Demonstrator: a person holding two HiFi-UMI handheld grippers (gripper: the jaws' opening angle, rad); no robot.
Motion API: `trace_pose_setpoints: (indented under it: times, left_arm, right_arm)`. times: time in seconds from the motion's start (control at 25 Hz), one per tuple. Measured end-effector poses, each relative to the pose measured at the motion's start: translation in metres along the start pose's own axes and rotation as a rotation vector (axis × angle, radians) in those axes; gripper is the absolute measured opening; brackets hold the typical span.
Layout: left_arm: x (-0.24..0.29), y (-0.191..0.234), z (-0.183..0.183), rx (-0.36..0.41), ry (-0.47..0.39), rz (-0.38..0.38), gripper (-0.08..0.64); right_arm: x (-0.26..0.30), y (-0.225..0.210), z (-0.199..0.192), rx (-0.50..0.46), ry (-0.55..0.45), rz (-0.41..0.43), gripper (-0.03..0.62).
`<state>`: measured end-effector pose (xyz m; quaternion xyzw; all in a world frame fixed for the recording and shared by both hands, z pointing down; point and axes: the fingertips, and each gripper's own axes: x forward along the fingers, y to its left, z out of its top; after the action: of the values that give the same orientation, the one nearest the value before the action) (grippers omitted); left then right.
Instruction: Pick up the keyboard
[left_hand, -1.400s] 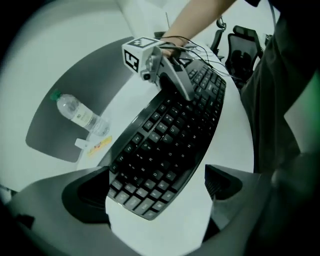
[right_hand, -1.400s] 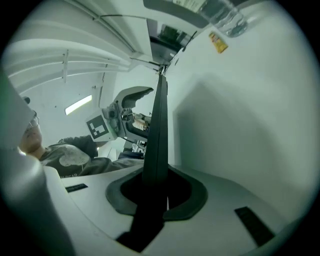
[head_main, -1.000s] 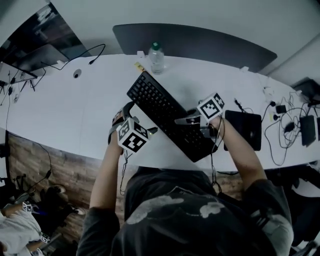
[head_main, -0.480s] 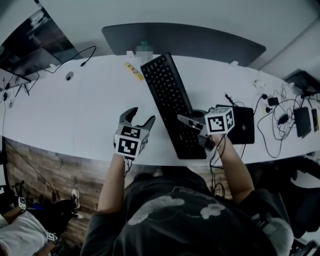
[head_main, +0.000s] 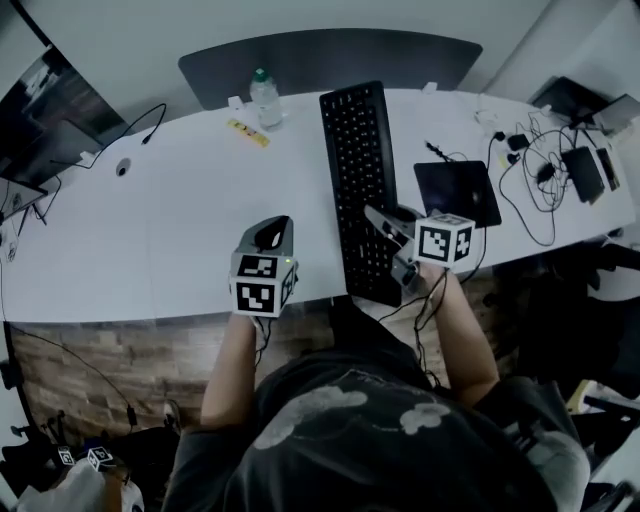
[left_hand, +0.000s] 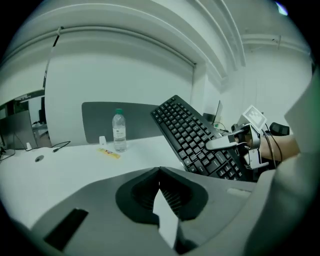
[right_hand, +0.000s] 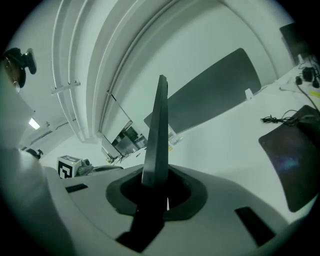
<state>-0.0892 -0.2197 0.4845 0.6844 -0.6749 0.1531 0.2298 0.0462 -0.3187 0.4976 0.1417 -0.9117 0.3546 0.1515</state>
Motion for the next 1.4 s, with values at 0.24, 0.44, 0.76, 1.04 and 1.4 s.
trace_pose_setpoints:
  times: [0.24,0.44,0.76,1.04,1.4]
  left_arm:
    - [-0.041,-0.012,-0.027,0.016,-0.019,-0.048,0.003]
    - [-0.074,-0.024,-0.049,0.018,-0.035,-0.089,0.002]
    - [-0.133,-0.04,-0.082,0.017,-0.054,-0.126,0.002]
    - [-0.177,-0.061,-0.105,0.045,-0.092,-0.125,0.002]
    - [-0.182,-0.063,-0.114,0.0,-0.09,-0.108,0.002]
  right_arm:
    - [-0.027,0.039,-0.03,0.01,-0.088,-0.067,0.066]
    - [-0.046,0.068,-0.06,0.014,-0.155,-0.084,0.065]
    - [-0.082,0.115,-0.112,0.018,-0.196,-0.138,0.064]
    - [-0.115,0.151,-0.156,0.017,-0.224,-0.14,0.064]
    - [-0.129,0.138,-0.177,0.032,-0.163,-0.177,0.064]
